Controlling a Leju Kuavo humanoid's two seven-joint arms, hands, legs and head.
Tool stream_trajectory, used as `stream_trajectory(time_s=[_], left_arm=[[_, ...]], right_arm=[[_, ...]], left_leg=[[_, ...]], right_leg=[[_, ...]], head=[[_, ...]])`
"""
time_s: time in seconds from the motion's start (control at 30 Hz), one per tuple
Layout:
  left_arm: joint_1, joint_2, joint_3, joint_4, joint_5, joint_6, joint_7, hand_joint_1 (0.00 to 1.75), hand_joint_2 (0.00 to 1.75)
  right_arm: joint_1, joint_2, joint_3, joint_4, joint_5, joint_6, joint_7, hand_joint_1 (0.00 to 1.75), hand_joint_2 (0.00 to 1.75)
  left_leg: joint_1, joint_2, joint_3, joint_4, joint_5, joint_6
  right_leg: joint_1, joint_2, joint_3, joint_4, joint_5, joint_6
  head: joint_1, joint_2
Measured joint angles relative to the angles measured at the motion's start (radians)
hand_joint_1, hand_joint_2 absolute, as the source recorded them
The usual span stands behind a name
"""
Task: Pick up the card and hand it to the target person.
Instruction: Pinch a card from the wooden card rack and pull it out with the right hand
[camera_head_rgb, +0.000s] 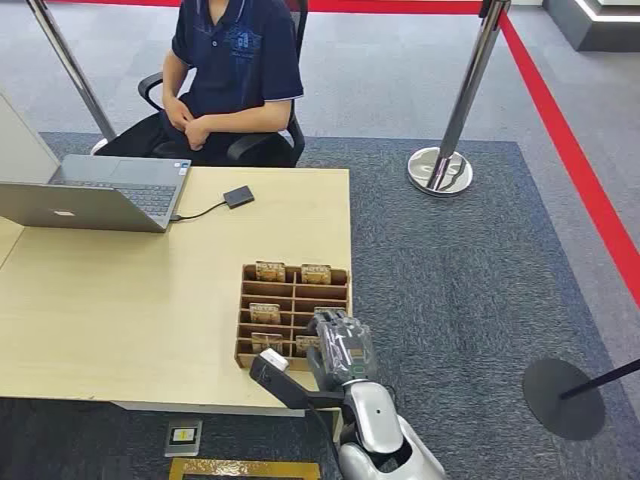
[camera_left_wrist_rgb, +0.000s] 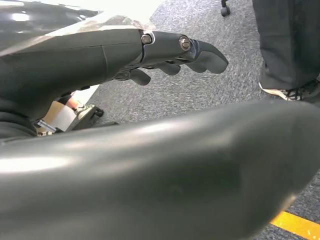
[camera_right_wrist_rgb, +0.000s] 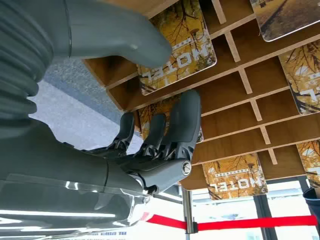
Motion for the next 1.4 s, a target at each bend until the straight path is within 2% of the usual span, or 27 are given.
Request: stream_trajectory(time_s=[0.37, 0.57, 0.63, 0.73, 0.9, 1.1, 1.4], left_arm=[[0.0, 0.001, 0.0, 0.0, -0.002, -0.004, -0.005, 0.0, 0.0], [0.0, 0.002, -0.001, 0.0, -0.003, -0.004, -0.006, 0.0, 0.0], [0.0, 0.002, -0.001, 0.0, -0.002, -0.004, -0.006, 0.0, 0.0], [0.0, 0.003, -0.002, 0.0, -0.002, -0.004, -0.006, 0.0, 0.0], [0.0, 0.003, -0.002, 0.0, -0.002, -0.005, -0.006, 0.0, 0.0], [0.0, 0.003, -0.004, 0.0, -0.004, -0.005, -0.006, 0.0, 0.0], [0.0, 0.005, -0.007, 0.0, -0.011, -0.005, 0.0, 0.0, 0.0]], right_arm=[[-0.001, 0.0, -0.001, 0.006, -0.001, -0.007, 0.0, 1.06, 1.75], [-0.002, 0.003, -0.003, 0.011, -0.002, -0.008, 0.0, 1.15, 1.75], [-0.003, 0.004, -0.003, 0.013, -0.002, -0.008, 0.0, 1.08, 1.75], [-0.005, 0.007, -0.004, 0.018, -0.002, -0.008, 0.0, 0.86, 1.75], [-0.006, 0.008, -0.005, 0.021, -0.002, -0.007, 0.0, 0.75, 1.75], [-0.006, 0.011, -0.008, 0.025, 0.0, -0.014, -0.004, 0.77, 1.75], [-0.006, 0.016, -0.01, 0.025, 0.003, -0.014, -0.005, 0.96, 1.75]], left_leg=[[0.0, 0.0, 0.0, 0.0, 0.0, 0.0], [0.0, 0.0, 0.0, 0.0, 0.0, 0.0], [0.0, 0.0, 0.0, 0.0, 0.0, 0.0], [0.0, 0.0, 0.0, 0.0, 0.0, 0.0], [0.0, 0.0, 0.0, 0.0, 0.0, 0.0], [0.0, 0.0, 0.0, 0.0, 0.0, 0.0], [0.0, 0.0, 0.0, 0.0, 0.0, 0.0]], right_leg=[[0.0, 0.0, 0.0, 0.0, 0.0, 0.0], [0.0, 0.0, 0.0, 0.0, 0.0, 0.0], [0.0, 0.0, 0.0, 0.0, 0.0, 0.0], [0.0, 0.0, 0.0, 0.0, 0.0, 0.0], [0.0, 0.0, 0.0, 0.0, 0.0, 0.0], [0.0, 0.0, 0.0, 0.0, 0.0, 0.0], [0.0, 0.0, 0.0, 0.0, 0.0, 0.0]], head=[[0.0, 0.0], [0.0, 0.0], [0.0, 0.0], [0.0, 0.0], [0.0, 0.0], [0.0, 0.0], [0.0, 0.0]])
